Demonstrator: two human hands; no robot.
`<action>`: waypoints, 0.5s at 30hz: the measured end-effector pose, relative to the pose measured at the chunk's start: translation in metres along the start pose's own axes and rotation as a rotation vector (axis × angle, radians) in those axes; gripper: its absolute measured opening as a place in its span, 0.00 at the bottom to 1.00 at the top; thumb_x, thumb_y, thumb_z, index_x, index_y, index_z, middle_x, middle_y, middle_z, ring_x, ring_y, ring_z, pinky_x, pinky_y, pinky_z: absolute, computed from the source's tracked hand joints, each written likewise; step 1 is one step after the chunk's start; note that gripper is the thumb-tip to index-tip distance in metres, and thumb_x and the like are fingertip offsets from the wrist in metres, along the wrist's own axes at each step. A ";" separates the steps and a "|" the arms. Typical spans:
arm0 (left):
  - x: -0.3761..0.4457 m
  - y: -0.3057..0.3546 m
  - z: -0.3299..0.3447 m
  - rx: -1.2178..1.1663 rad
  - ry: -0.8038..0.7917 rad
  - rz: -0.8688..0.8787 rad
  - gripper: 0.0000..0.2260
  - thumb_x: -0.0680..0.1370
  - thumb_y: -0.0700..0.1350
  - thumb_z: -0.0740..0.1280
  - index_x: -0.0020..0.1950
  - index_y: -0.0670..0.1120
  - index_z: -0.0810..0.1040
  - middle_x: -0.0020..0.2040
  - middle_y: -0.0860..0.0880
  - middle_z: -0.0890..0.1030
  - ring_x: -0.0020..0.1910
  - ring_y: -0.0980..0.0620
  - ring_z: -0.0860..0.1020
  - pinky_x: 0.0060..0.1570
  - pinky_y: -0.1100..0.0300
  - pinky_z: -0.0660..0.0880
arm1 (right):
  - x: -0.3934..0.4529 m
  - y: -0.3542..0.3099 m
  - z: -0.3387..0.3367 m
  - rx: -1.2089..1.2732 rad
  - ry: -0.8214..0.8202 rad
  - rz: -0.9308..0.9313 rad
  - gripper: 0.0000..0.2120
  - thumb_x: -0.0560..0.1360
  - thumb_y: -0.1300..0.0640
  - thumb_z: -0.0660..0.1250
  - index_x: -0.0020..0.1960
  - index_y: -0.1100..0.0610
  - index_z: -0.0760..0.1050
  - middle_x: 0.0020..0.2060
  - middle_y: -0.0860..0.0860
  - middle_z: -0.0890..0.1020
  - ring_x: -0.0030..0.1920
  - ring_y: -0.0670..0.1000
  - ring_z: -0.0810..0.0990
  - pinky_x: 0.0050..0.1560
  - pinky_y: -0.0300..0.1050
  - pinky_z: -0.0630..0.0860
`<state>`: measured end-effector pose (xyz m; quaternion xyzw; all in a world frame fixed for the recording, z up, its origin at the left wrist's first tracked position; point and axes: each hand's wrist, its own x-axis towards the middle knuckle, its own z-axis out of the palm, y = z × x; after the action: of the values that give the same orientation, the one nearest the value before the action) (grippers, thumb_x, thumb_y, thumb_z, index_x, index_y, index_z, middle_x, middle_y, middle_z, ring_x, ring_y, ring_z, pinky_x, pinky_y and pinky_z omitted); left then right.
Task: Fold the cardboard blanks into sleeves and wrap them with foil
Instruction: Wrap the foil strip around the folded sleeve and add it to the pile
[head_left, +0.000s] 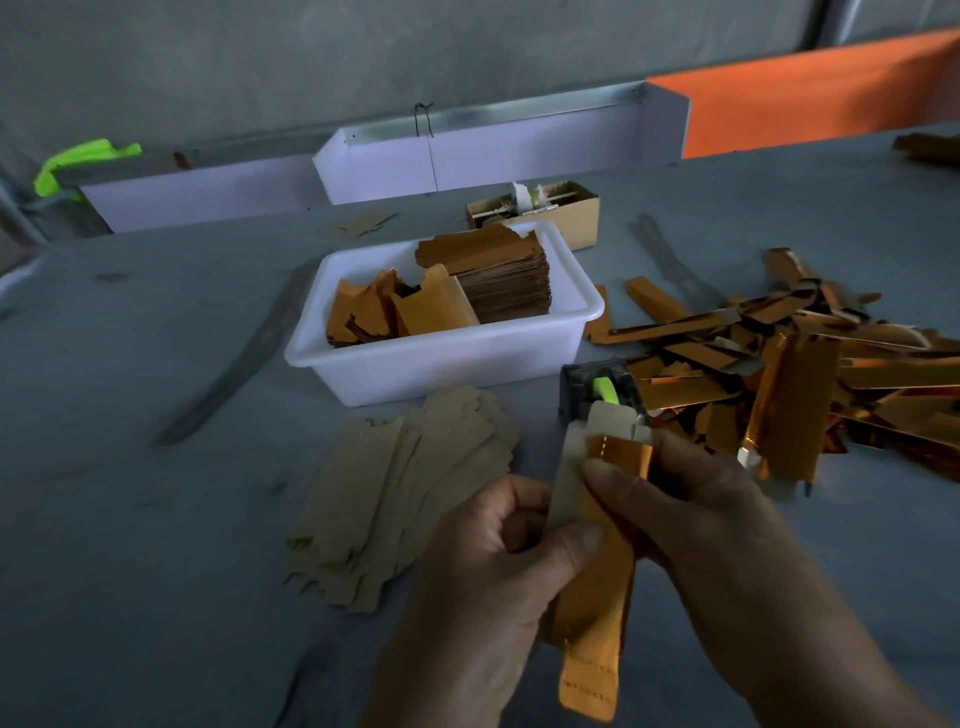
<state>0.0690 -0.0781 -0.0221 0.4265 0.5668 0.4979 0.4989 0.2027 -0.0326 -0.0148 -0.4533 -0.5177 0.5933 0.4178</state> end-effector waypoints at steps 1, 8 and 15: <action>0.000 -0.001 -0.001 -0.008 -0.009 -0.028 0.09 0.63 0.51 0.75 0.41 0.52 0.82 0.35 0.48 0.84 0.32 0.54 0.81 0.28 0.64 0.73 | 0.000 0.001 0.000 0.019 0.025 -0.004 0.15 0.61 0.48 0.67 0.45 0.51 0.81 0.40 0.51 0.84 0.44 0.52 0.82 0.47 0.52 0.80; -0.005 0.010 0.004 0.031 -0.054 -0.070 0.08 0.73 0.44 0.71 0.48 0.44 0.77 0.38 0.45 0.85 0.31 0.45 0.83 0.28 0.59 0.77 | 0.005 0.003 -0.003 0.041 0.076 -0.020 0.07 0.67 0.51 0.68 0.45 0.47 0.79 0.40 0.48 0.83 0.44 0.51 0.82 0.44 0.50 0.80; -0.002 -0.006 0.013 0.314 0.201 0.157 0.04 0.70 0.54 0.71 0.43 0.59 0.81 0.37 0.56 0.81 0.37 0.60 0.79 0.35 0.67 0.74 | 0.008 0.004 -0.010 0.047 0.143 -0.045 0.06 0.67 0.53 0.69 0.44 0.52 0.79 0.39 0.55 0.83 0.43 0.57 0.83 0.45 0.53 0.80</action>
<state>0.0826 -0.0794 -0.0275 0.4901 0.6495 0.4809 0.3265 0.2107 -0.0230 -0.0202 -0.4728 -0.4828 0.5617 0.4773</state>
